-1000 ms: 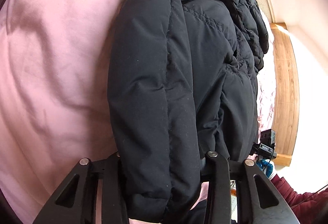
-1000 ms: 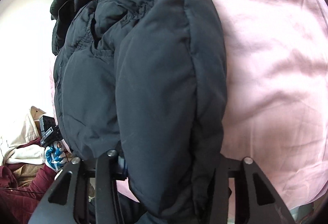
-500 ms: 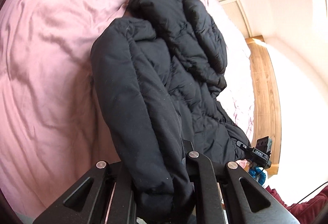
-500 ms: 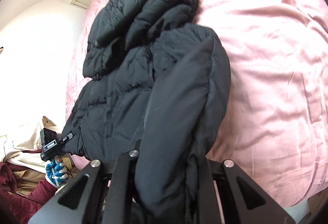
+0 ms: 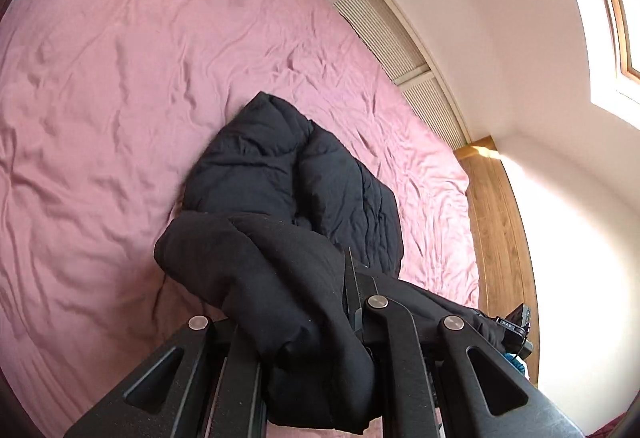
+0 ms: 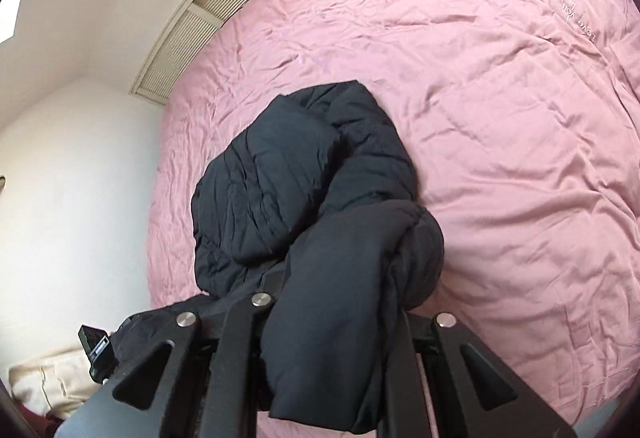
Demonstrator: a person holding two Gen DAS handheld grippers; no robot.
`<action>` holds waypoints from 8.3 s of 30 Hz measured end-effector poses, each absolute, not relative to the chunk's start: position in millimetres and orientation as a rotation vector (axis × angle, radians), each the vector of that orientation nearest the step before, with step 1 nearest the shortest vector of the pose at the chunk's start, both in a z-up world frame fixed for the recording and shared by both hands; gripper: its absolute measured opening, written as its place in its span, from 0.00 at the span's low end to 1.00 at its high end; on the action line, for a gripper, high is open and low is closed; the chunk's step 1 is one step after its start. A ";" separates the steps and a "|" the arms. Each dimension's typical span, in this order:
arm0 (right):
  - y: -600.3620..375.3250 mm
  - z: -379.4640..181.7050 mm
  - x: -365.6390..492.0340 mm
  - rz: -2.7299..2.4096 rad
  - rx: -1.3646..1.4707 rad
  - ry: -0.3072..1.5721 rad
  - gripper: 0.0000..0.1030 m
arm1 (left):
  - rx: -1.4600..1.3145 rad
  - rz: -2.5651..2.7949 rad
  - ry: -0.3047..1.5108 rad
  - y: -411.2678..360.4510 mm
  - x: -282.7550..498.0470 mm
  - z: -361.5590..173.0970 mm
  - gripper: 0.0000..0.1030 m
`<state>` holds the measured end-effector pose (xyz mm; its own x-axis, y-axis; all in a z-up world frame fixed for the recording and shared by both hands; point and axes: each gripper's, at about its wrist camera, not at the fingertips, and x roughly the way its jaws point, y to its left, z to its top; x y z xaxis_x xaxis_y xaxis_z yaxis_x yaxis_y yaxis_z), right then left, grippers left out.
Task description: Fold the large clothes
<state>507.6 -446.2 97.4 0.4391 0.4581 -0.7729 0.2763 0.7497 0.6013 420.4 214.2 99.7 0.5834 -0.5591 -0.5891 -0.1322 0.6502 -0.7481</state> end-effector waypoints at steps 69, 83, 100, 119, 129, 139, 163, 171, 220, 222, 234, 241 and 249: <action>-419.1 75.3 743.1 0.112 0.627 1.043 0.81 | -0.715 -0.010 0.897 246.0 671.5 104.8 0.83; -271.0 49.9 663.0 0.340 0.221 1.049 0.81 | -0.335 -0.238 0.979 68.8 603.0 47.3 0.83; -248.8 -16.5 720.1 0.304 0.111 1.038 0.81 | -0.154 -0.182 1.012 18.5 688.9 -14.3 0.87; -265.4 -67.8 846.1 0.209 0.150 1.141 0.87 | -0.144 -0.096 1.163 13.3 814.3 -67.6 0.99; -269.9 -90.9 864.4 0.225 0.171 1.198 0.91 | -0.153 -0.107 1.191 14.5 826.4 -87.9 0.99; -355.4 -73.8 843.2 -0.003 0.157 1.242 0.91 | -0.200 -0.051 1.197 66.6 815.9 -52.1 0.99; -349.4 -55.1 722.8 0.085 0.169 1.209 0.91 | -0.218 -0.013 1.103 81.5 695.8 -51.1 0.98; -347.3 -30.3 704.8 0.028 0.142 1.180 0.91 | -0.163 0.016 0.970 71.7 644.9 -14.4 0.98; -290.7 -33.9 659.5 0.208 0.076 1.117 0.97 | -0.050 -0.109 0.956 7.6 625.6 -46.6 0.98; -301.8 -31.9 657.9 0.193 0.076 1.122 0.97 | -0.075 -0.119 0.953 18.0 624.5 -42.1 0.98; -427.1 -9.7 651.4 0.078 0.313 1.070 1.00 | -0.259 -0.005 0.893 154.7 607.1 -19.5 0.98; -472.3 -59.1 670.4 0.165 0.655 1.142 1.00 | -0.546 -0.112 0.990 224.1 628.4 -63.6 0.98; -448.4 -122.2 704.2 0.321 0.742 1.199 1.00 | -0.726 -0.274 1.096 233.9 664.8 -120.9 0.98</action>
<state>704.2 -448.4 -122.2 0.3552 0.5931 -0.7225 0.1519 0.7260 0.6707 664.8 233.9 -120.9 0.4520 -0.5403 -0.7098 -0.1434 0.7413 -0.6556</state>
